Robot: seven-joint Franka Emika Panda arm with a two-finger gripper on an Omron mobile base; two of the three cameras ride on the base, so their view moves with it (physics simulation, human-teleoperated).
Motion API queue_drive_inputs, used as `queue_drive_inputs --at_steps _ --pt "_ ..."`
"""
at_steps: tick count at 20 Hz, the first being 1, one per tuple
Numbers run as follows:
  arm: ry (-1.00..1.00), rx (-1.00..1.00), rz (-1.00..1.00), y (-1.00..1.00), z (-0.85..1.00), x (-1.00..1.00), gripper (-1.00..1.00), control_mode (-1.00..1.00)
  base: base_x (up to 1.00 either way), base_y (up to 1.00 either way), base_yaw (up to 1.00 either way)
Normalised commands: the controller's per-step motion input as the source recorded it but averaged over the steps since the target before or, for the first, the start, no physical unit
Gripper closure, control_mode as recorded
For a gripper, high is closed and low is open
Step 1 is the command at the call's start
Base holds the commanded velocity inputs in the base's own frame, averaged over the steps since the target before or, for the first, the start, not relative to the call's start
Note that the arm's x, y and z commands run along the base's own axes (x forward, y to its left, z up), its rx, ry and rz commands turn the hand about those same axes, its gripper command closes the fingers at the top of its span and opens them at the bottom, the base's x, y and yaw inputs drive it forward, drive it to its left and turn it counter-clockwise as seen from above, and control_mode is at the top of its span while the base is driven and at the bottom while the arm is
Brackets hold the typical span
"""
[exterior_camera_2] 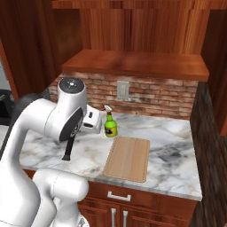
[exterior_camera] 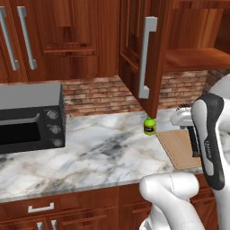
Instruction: Grab the spray bottle from the cabinet, then place it next to the cutting board for sanitizing. Then grab the dish brush from the countertop next to the sink and place it next to the cutting board.
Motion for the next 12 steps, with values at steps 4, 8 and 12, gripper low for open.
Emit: queue_drive_inputs --at_steps 4,8,12 --pt "0.17 0.00 0.00 0.05 -0.40 0.35 1.00 -1.00 0.00 0.00 0.00" --pt "0.18 0.00 0.00 0.00 -0.46 0.24 1.00 -1.00 0.00 0.00 0.00" --pt "0.22 0.00 0.00 0.00 -0.47 0.30 1.00 -1.00 0.00 0.00 0.00"
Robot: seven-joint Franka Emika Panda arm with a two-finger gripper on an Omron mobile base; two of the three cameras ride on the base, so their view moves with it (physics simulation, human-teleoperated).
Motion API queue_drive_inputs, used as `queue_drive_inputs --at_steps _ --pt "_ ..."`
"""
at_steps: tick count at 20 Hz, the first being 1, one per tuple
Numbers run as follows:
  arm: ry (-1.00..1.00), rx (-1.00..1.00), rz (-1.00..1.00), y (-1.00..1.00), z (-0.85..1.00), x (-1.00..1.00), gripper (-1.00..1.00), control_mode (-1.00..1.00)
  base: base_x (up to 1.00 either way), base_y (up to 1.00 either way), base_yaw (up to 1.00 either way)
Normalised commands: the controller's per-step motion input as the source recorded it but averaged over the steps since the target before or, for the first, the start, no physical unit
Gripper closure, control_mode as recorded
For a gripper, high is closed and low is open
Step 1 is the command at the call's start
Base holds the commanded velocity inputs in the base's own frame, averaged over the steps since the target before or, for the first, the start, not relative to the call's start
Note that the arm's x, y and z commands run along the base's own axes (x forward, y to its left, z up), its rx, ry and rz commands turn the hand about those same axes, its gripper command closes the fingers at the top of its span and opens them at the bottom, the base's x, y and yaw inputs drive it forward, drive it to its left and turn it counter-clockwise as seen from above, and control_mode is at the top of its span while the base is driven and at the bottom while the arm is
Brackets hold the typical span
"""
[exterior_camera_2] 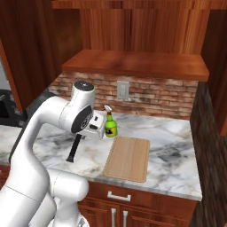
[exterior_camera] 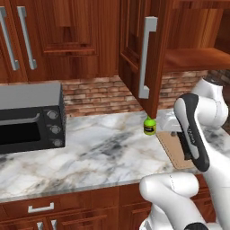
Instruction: Grab the spray bottle from the cabinet, then place it next to the cutting board for sanitizing. Then grab the dish brush from the countertop next to the sink and place it next to the cutting board.
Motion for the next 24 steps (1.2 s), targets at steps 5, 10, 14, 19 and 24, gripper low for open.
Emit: queue_drive_inputs --at_steps 5,10,14,19,24 --pt "0.09 0.00 0.00 0.00 -0.43 0.27 1.00 -1.00 0.00 0.00 0.00" --pt "0.02 0.00 0.00 0.00 -0.40 0.24 1.00 -1.00 0.00 0.00 0.00" --pt "0.00 0.00 0.00 0.00 -0.41 0.26 1.00 -1.00 0.00 0.00 0.00" --pt "0.00 0.00 0.00 -0.03 -0.42 0.26 1.00 -1.00 0.00 0.00 0.00" --pt "0.00 0.00 0.00 -0.04 -0.42 0.29 1.00 -1.00 0.00 0.00 0.00"
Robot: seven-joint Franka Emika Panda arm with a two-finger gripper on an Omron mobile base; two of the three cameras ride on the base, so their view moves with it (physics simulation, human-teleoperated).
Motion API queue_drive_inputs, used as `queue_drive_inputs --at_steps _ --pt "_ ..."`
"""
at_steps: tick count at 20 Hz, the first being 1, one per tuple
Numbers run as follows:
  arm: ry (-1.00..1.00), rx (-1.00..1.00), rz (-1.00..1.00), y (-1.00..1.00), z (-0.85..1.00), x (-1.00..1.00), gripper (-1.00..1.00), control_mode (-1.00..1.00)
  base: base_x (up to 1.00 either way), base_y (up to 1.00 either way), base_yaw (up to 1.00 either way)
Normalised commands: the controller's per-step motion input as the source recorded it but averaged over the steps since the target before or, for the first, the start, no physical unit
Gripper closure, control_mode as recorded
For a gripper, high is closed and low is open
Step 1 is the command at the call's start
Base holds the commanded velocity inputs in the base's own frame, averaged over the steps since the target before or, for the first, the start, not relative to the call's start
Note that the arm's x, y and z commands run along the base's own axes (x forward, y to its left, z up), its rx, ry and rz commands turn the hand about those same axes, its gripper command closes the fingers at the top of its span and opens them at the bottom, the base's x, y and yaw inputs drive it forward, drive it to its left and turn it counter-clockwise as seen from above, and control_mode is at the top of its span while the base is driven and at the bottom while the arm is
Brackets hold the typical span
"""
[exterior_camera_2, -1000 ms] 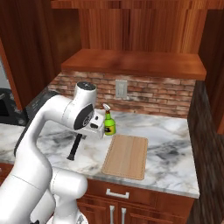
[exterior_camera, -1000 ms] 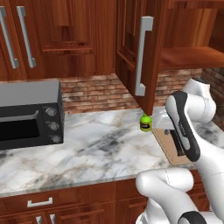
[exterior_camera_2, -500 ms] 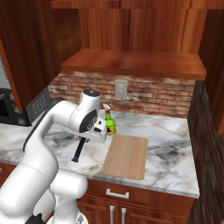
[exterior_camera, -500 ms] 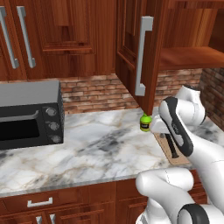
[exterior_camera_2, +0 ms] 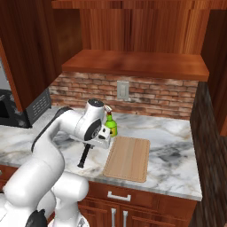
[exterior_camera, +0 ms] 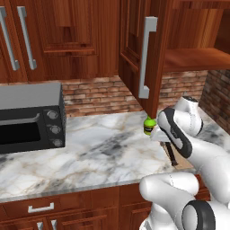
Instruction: Grab the spray bottle from the cabinet, then place it next to the cutting board for sanitizing. Then grab the dish brush from the countertop next to the sink and place it next to the cutting board.
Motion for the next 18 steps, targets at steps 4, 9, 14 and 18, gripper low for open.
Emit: queue_drive_inputs --at_steps 4,9,14,18 --pt "0.02 0.00 0.00 -0.02 -0.41 0.34 1.00 -1.00 0.00 0.00 0.00" --pt "0.05 0.00 0.00 -0.02 -0.38 0.33 1.00 -1.00 0.00 0.00 0.00" --pt "0.08 0.00 0.00 -0.05 -0.35 0.34 1.00 -1.00 0.00 0.00 0.00" --pt "0.04 0.00 0.00 -0.10 -0.28 0.29 1.00 -1.00 0.00 0.00 0.00"
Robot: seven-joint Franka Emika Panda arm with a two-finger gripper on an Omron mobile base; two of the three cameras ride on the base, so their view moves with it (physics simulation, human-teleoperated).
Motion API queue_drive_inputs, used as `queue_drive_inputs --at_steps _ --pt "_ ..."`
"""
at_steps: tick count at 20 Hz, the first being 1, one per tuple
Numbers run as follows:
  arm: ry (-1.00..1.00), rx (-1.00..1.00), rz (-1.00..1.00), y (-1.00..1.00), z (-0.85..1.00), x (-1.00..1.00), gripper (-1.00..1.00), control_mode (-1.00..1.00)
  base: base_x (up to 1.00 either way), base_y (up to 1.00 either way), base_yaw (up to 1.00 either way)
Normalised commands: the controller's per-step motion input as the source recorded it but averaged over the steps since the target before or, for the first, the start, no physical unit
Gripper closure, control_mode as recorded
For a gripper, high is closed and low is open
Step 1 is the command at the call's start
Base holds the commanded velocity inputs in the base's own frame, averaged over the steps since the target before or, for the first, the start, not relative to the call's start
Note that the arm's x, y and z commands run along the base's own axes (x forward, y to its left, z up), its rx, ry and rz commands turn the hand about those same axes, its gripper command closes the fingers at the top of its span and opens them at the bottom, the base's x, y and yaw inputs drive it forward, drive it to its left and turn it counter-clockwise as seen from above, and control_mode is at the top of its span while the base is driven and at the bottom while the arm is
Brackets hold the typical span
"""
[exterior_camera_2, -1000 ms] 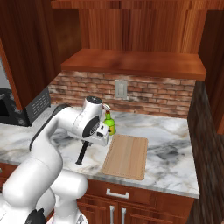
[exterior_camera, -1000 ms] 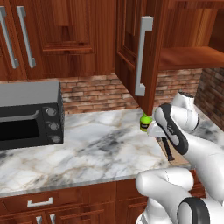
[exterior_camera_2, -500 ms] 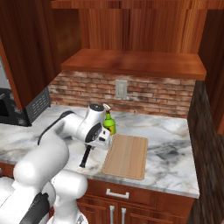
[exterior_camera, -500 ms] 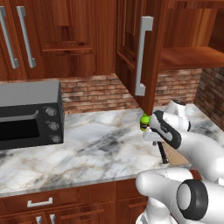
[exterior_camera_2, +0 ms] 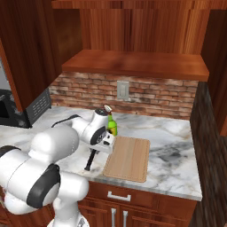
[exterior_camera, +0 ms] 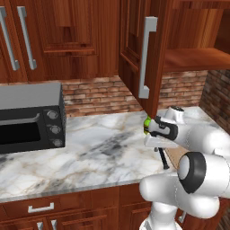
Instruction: Grab the spray bottle from the cabinet, then place it next to the cutting board for sanitizing. Then grab the dish brush from the countertop next to the sink and place it next to the cutting board.
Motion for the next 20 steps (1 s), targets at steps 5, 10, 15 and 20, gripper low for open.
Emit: queue_drive_inputs --at_steps 5,10,15,20 --pt "0.00 0.00 0.00 -0.16 -0.24 0.26 1.00 -1.00 0.00 0.00 0.00" --pt "0.02 0.00 0.00 -0.06 -0.28 0.29 1.00 -1.00 0.00 0.00 0.00" --pt "0.02 0.00 0.00 0.00 -0.29 0.29 1.00 -1.00 0.00 0.00 0.00" --pt "0.00 0.00 0.00 -0.05 -0.28 0.33 1.00 -1.00 0.00 0.00 0.00"
